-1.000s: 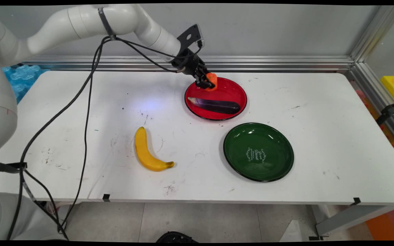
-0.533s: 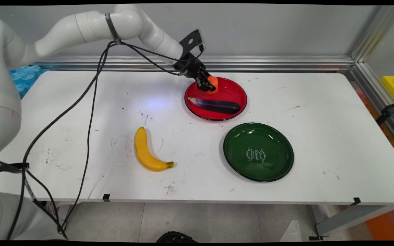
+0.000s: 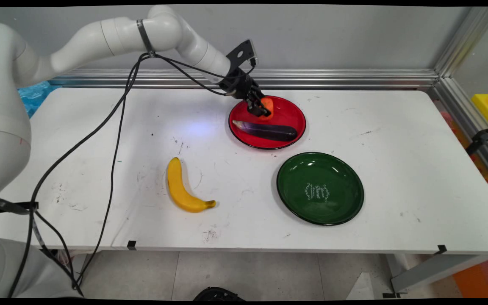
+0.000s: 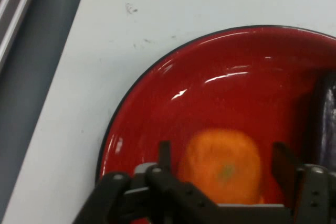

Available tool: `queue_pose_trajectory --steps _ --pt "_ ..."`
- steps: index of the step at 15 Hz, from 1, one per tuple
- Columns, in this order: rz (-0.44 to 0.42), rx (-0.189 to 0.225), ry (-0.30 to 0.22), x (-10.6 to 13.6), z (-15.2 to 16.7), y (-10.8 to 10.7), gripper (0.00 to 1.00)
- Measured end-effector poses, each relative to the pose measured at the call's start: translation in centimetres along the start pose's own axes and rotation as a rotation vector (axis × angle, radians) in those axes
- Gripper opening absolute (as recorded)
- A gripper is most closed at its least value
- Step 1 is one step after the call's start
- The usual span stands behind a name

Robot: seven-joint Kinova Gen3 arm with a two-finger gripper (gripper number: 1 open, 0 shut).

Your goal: Place the picked object on the red plate

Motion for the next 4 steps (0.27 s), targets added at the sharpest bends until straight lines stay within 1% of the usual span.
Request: queue_pose_trajectory --steps 4 --pt "0.002 -0.006 0.005 0.21 0.19 -0.01 1.00"
